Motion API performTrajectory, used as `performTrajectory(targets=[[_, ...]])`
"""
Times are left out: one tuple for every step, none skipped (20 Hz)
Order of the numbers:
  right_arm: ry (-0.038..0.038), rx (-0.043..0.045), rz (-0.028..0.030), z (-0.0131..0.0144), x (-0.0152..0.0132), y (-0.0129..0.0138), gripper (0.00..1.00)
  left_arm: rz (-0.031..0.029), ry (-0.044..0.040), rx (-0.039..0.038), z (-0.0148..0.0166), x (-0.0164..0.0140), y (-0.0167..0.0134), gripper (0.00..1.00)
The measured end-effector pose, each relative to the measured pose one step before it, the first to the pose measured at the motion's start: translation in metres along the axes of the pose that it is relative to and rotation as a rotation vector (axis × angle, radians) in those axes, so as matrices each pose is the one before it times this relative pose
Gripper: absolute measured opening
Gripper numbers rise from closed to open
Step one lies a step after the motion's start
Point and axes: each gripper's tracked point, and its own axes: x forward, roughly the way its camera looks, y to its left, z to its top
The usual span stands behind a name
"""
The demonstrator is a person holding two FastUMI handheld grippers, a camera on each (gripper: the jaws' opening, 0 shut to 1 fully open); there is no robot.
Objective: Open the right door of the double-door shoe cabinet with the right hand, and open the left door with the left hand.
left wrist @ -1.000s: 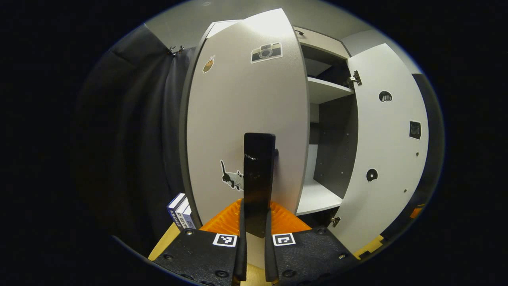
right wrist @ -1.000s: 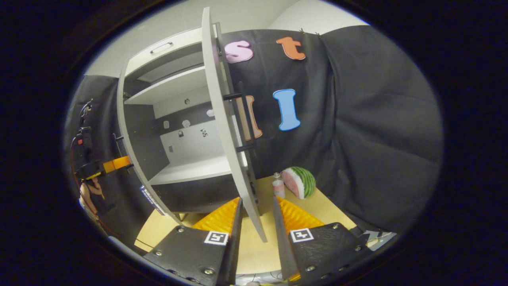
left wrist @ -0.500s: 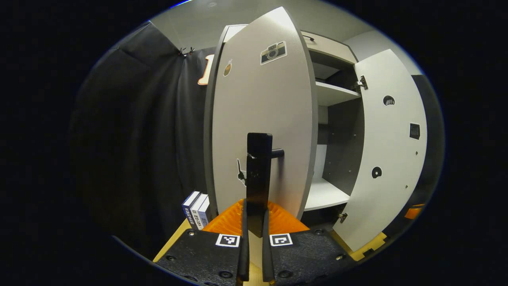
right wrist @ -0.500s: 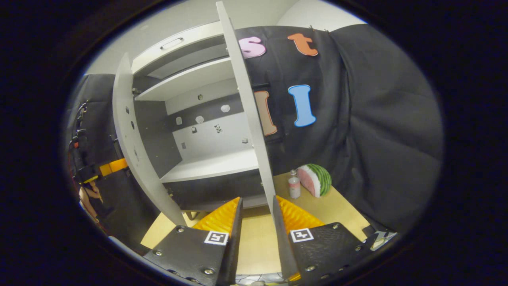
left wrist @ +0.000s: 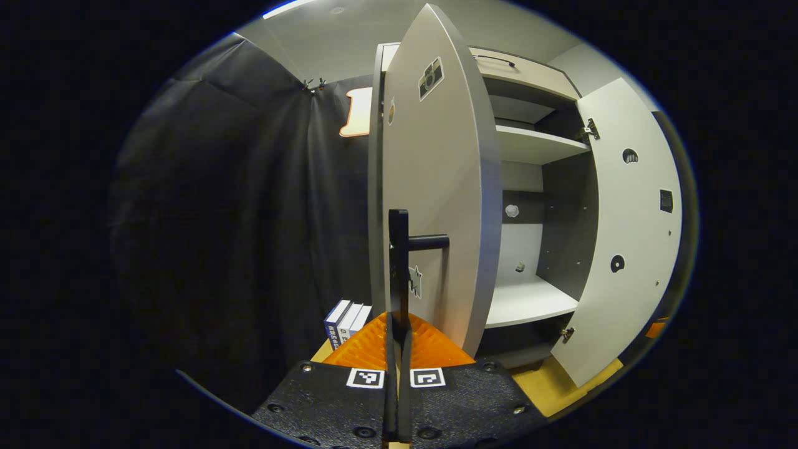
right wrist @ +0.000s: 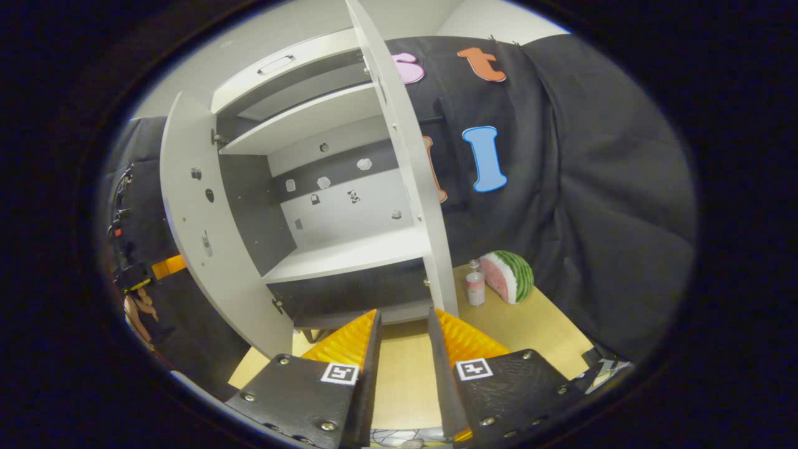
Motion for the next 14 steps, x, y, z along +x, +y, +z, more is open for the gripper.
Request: performTrajectory(targets=[[0.00222, -0.00116, 0.0029, -0.00199, 0.00067, 0.00257, 0.42, 0.00796, -0.00109, -0.00359, 0.00069, -0.00074, 0.00258, 0.0], [0.00255, -0.0004, 0.00175, -0.00296, 0.00122, 0.00195, 0.42, 0.00252, 0.00177, -0.00415, -0.00067, 0.00021, 0.00102, 0.01], [0.00332, 0.0016, 0.00337, -0.00145, 0.00112, 0.00195, 0.42, 0.00058, 0.0001, -0.00656, -0.0001, -0.00052, 0.00082, 0.01], [0.00415, 0.00229, 0.00455, -0.00135, 0.00154, -0.0006, 0.42, 0.00143, -0.00042, -0.00635, -0.00021, 0.00057, 0.00042, 0.0], [0.00192, 0.00146, 0.00431, -0.00028, 0.00058, 0.00143, 0.42, 0.00178, -0.00106, 0.00068, -0.00013, 0.00001, 0.00103, 0.0], [-0.0001, 0.00068, 0.0046, 0.00046, -0.00012, 0.00131, 0.42, 0.00446, -0.00197, 0.00496, 0.00031, 0.00028, 0.00285, 0.0], [-0.00126, 0.00014, 0.00447, 0.00119, 0.00141, 0.00178, 0.42, 0.00637, -0.00123, 0.00677, 0.00046, 0.00063, 0.00329, 0.0], [-0.00048, -0.00097, 0.00453, 0.00097, 0.00251, 0.00355, 0.42, 0.00509, -0.00042, 0.00663, 0.00055, 0.00057, 0.00291, 0.0], [-0.0013, -0.001, 0.00332, 0.00007, 0.00182, 0.00303, 0.42, 0.00439, 0.00154, -0.00086, -0.00013, -0.00038, 0.00282, 0.0], [0.00033, -0.00006, 0.00345, -0.00155, 0.00194, 0.00291, 0.42, -0.00962, 0.00174, -0.0191, -0.00027, -0.00124, -0.00076, 0.0], [0.00303, 0.00163, 0.00384, -0.0005, 0.00233, 0.00204, 0.42, -0.00374, -0.0043, -0.02015, -0.00027, 0.00048, -0.00528, 0.0], [0.00435, 0.00251, 0.00468, -0.00108, 0.00219, 0.00122, 0.42, -0.00614, 0.0069, 0.00296, -0.00142, 0.00083, -0.00368, 0.01], [0.00303, 0.00229, 0.00411, -0.0002, 0.00108, 0.00259, 0.42, -0.00123, -0.00775, 0.01296, 0.00067, 0.00002, 0.00316, 0.0], [0.00418, 0.0025, 0.0039, -0.0007, 0.00172, 0.00289, 0.42, -0.00328, -0.00137, 0.00184, -0.00009, 0.00159, 0.00383, 0.0]])
